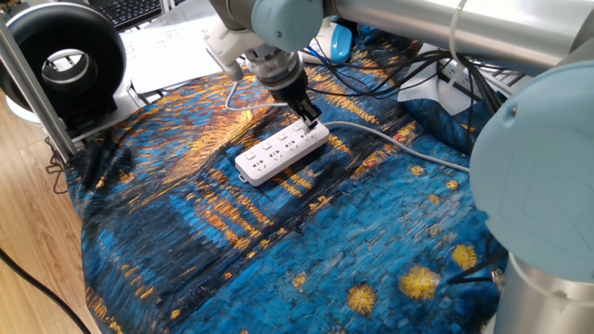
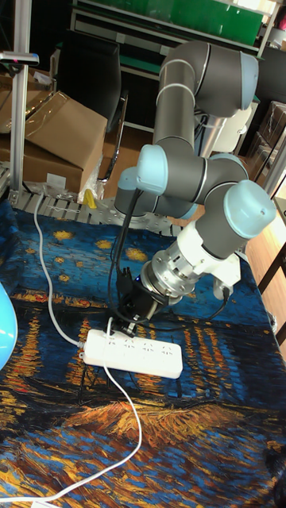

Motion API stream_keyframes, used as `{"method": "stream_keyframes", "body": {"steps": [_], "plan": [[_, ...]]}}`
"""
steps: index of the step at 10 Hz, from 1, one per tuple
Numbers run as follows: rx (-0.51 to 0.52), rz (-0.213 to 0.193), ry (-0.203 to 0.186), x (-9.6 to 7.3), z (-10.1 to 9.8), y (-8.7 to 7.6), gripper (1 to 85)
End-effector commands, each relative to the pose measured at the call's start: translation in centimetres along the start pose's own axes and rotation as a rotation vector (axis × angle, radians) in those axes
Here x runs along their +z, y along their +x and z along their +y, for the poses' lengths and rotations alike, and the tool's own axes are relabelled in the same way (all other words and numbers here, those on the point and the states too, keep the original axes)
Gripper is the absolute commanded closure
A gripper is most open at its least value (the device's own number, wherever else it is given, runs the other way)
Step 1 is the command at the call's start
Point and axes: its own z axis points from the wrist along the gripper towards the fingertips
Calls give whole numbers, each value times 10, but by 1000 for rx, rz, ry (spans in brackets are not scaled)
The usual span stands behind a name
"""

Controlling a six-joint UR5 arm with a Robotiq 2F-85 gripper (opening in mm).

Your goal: Plug in the power cord of the desk lamp, turn on the socket, and light up the desk lamp

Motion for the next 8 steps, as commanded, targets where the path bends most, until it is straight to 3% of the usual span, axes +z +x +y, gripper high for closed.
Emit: {"method": "stream_keyframes", "body": {"steps": [1,3,4,5,8], "plan": [[16,17,9,-3,-6,-2,843],[29,-4,-18,-1,0,-12,843],[33,8,-17,0,0,-13,843],[34,33,2,1,-3,-8,843],[-21,27,-11,2,-4,-2,843]]}}
